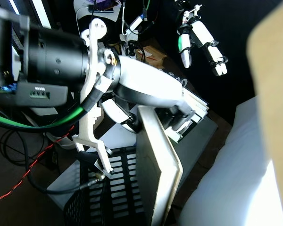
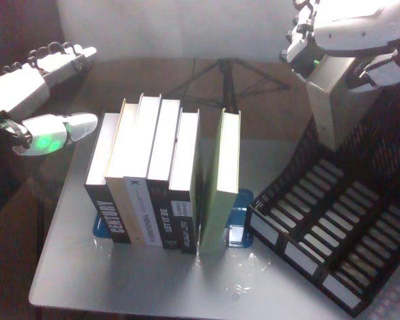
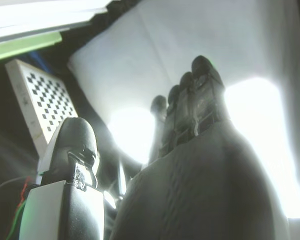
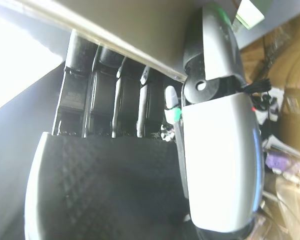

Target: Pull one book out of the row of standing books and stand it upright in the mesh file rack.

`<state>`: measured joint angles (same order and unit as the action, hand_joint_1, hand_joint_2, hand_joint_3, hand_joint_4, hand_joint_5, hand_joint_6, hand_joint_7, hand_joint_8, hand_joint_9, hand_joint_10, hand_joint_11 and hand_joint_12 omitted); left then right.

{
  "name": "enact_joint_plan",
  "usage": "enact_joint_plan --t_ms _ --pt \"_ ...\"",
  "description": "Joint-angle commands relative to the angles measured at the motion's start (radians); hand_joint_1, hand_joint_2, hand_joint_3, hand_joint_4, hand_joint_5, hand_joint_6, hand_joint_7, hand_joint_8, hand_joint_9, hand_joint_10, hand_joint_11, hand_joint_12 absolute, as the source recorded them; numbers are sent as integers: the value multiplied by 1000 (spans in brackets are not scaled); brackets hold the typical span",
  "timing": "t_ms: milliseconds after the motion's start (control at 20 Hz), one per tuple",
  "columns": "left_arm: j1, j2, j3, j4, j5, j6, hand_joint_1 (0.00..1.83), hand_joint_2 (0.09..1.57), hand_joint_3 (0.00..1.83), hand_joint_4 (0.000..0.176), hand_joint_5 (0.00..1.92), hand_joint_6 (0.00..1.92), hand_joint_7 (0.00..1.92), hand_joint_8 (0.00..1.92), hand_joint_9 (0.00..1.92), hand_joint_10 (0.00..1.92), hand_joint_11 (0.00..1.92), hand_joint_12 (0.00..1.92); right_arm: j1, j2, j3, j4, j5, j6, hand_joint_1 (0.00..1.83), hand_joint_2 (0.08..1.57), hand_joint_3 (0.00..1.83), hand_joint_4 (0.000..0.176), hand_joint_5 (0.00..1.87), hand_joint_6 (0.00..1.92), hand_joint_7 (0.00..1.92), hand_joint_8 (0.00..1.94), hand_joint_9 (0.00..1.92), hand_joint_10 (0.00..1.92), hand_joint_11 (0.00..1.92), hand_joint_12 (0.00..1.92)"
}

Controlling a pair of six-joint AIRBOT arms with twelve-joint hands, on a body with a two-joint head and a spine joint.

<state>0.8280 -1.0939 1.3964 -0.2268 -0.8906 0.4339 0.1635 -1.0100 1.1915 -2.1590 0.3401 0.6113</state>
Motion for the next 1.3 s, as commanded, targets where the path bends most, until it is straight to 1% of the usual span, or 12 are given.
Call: enact_joint_plan --t_ms 0,50,200,300,350,400,550,600,800,950,1050,1250 --pt "-1 11 0 -14 -125 -2 623 1367 0 23 99 0 7 0 0 0 0 203 24 18 -5 32 -52 -14 1273 1159 0 0 905 925 911 1320 894 1593 765 1910" --pt "0 11 0 -17 -126 -1 624 1367 0 21 98 0 7 0 0 0 0 202 38 20 -8 29 -50 -20 1259 1153 0 0 889 939 954 1303 972 1587 851 1919" --pt "-1 11 -1 -19 -128 1 628 1367 0 24 97 0 4 1 0 0 0 220 93 35 -32 -24 -47 -21 1366 1161 0 0 866 944 899 1168 869 1526 695 1921" --pt "-1 11 -3 -19 -128 3 630 1368 0 22 99 3 10 2 4 2 0 177 118 49 -46 -26 -35 -21 1222 1173 1 0 861 1056 893 1330 820 1595 639 1921" --pt "-2 10 -3 -19 -127 3 631 1366 0 25 100 3 9 1 0 0 0 176 127 59 -54 -18 -24 -21 1324 1195 6 0 807 1132 833 1295 739 1587 519 1921" --pt "-3 10 -4 -20 -127 3 633 1366 0 19 106 3 13 1 1 0 0 226 127 69 -61 -4 -15 -21 1354 1183 0 0 803 1074 864 1229 789 1533 608 1897" --pt "-1 10 -6 -24 -128 4 641 1366 0 13 114 3 18 1 5 1 0 279 104 78 -65 12 -3 -21 1354 1181 0 0 854 1186 864 1130 726 1502 295 1921" --pt "0 10 -6 -25 -128 4 635 1368 0 14 112 1 18 1 5 1 0 247 98 78 -63 14 -3 -21 1239 1179 0 0 898 1232 828 1160 683 1278 302 1836" --pt "5 11 -7 -30 -130 4 620 1365 0 24 100 3 4 0 0 0 0 270 20 53 -24 82 -4 -20 1349 1190 1 0 830 1182 815 1244 752 1496 497 1750" --pt "8 11 -8 -32 -132 4 629 1364 0 33 100 0 2 1 0 0 0 269 -30 31 7 150 -4 -20 1203 1242 10 0 812 1061 703 1689 700 1826 641 1916" --pt "10 10 -8 -33 -133 4 647 1354 0 22 117 2 13 2 11 3 0 291 -57 14 23 166 -4 -20 1282 1256 20 0 698 1293 660 1509 712 1702 632 1890" --pt "16 9 -8 -35 -136 3 643 1361 1 21 115 0 9 0 0 0 0 245 -98 -25 66 192 -14 -27 1331 1245 3 0 730 1254 708 1426 672 1654 508 1921"
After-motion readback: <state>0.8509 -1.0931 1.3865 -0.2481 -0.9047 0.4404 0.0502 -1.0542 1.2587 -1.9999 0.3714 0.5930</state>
